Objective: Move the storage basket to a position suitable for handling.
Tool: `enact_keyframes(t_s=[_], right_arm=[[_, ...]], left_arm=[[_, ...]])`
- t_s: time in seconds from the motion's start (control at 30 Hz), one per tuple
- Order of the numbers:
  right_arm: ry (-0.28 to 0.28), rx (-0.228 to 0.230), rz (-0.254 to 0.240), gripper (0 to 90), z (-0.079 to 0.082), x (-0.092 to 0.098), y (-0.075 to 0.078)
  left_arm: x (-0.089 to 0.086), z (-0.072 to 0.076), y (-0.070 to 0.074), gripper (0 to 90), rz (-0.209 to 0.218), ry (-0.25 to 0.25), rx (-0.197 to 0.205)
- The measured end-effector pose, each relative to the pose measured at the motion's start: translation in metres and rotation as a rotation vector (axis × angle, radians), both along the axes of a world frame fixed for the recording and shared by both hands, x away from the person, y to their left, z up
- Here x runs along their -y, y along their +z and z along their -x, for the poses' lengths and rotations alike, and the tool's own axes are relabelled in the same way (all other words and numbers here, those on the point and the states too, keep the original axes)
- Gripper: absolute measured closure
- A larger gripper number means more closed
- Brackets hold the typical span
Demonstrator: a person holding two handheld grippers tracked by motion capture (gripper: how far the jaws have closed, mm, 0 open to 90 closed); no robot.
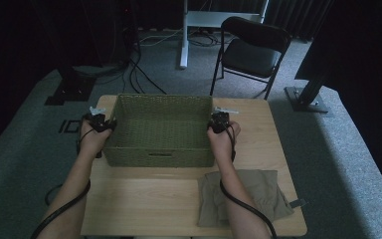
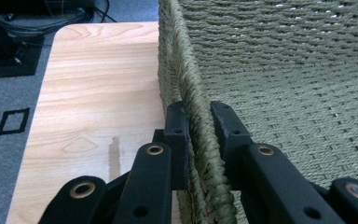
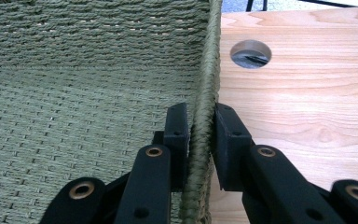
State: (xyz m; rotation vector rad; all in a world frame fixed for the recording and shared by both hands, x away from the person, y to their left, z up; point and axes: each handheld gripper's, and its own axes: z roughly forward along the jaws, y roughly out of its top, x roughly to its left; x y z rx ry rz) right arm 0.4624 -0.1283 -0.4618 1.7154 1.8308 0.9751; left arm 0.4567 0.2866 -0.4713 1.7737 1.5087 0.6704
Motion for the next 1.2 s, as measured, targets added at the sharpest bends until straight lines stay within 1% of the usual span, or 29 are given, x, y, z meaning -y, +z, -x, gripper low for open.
enact_keyframes(t_s=[0.13,0.2,0.23,0.3,0.33,0.43,0.47,0.57,0.6,0.73,0.8,0.83,0.87,0.9,0.97,1.03,1.07,1.2], right_arm=[[-0.005,-0.003,-0.009,77.0,-0.001,0.011,0.000],[-0.007,-0.002,-0.015,76.9,-0.001,0.014,0.000],[-0.007,-0.004,-0.020,76.9,-0.001,0.019,0.000],[-0.008,-0.004,-0.012,77.0,-0.001,0.020,0.000],[-0.010,-0.004,-0.001,77.1,-0.002,0.024,0.000],[-0.012,-0.007,0.000,77.1,-0.002,0.028,0.000],[-0.016,-0.009,0.003,77.1,-0.002,0.034,0.001],[-0.020,-0.014,0.003,77.2,-0.002,0.042,0.001],[-0.020,-0.014,0.003,77.2,-0.002,0.042,0.001],[-0.028,-0.018,0.014,77.3,-0.002,0.054,0.001],[-0.032,-0.018,0.009,77.2,-0.002,0.061,0.001],[-0.032,-0.018,0.009,77.2,-0.002,0.061,0.001],[-0.032,-0.018,0.009,77.2,-0.002,0.064,0.001],[-0.033,-0.020,0.000,77.0,-0.001,0.072,0.001],[-0.035,-0.019,-0.003,77.0,0.000,0.080,0.001],[-0.035,-0.017,0.000,77.1,0.000,0.083,0.001],[-0.039,-0.018,0.000,77.1,0.000,0.086,0.001],[-0.048,-0.020,0.010,77.2,0.001,0.097,0.001]], left_arm=[[0.009,-0.003,0.000,78.9,0.012,-0.010,-0.003],[0.011,-0.003,0.000,78.8,0.010,-0.012,0.000],[0.015,-0.004,0.000,78.8,0.014,-0.016,-0.002],[0.017,-0.005,0.000,78.8,0.011,-0.019,-0.002],[0.022,-0.006,0.000,78.7,-0.003,-0.026,-0.004],[0.027,-0.007,0.000,78.6,0.003,-0.028,-0.006],[0.032,-0.008,0.000,78.6,0.004,-0.029,-0.006],[0.041,-0.010,0.000,78.6,0.004,-0.036,-0.010],[0.041,-0.010,0.000,78.6,0.004,-0.036,-0.010],[0.054,-0.012,0.000,78.6,0.005,-0.043,-0.008],[0.061,-0.013,0.000,78.6,0.007,-0.046,-0.010],[0.061,-0.013,0.000,78.6,0.007,-0.046,-0.010],[0.067,-0.014,0.000,78.6,0.011,-0.049,-0.012],[0.071,-0.014,0.000,78.6,0.017,-0.050,-0.012],[0.077,-0.014,0.000,78.5,0.026,-0.053,-0.012],[0.080,-0.015,-0.001,78.5,0.026,-0.056,-0.012],[0.085,-0.016,0.000,78.5,0.015,-0.062,-0.014],[0.096,-0.017,0.000,78.6,0.010,-0.063,-0.014]])
